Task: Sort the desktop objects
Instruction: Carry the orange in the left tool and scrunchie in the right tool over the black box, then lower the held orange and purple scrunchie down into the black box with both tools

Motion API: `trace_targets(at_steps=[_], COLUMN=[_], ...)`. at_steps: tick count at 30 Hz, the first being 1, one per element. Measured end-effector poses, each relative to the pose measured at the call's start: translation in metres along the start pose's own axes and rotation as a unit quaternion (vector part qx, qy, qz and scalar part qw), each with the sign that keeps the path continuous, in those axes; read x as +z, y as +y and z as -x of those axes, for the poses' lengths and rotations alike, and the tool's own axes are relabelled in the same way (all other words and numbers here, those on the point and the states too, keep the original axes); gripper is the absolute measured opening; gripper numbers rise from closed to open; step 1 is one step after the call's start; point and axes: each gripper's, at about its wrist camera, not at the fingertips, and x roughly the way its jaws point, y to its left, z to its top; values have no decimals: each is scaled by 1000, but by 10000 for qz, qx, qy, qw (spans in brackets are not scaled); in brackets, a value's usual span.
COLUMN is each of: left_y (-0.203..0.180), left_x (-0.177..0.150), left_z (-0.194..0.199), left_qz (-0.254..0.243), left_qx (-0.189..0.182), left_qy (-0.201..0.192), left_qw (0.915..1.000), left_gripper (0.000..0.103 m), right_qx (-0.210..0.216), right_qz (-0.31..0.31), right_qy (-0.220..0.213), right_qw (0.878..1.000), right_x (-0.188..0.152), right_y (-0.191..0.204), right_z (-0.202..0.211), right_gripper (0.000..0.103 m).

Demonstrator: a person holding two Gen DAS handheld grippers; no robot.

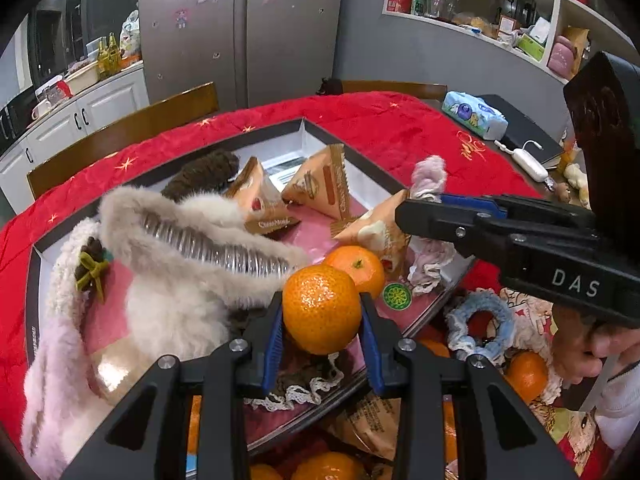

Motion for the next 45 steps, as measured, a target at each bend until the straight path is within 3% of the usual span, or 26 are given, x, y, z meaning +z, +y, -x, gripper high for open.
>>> trace_targets(at_steps=[7,28,45], left_y=[1,5,8], left_x=[-1,-4,-5], left_z=[-2,0,0], left_qz=[21,87,163], left_qx=[-15,14,153], left_qy=[20,8,11], left_qw=[10000,10000,9997], left_gripper=[35,35,35], right_qx=[-47,-142,170], right_qz=[248,371,255], right_qy=[310,222,143], right_qw=[9992,9990,9994], right_x=[-7,-12,-10], right_y=[4,5,3], right_z=[-14,-11,-9], right_gripper=[26,26,29])
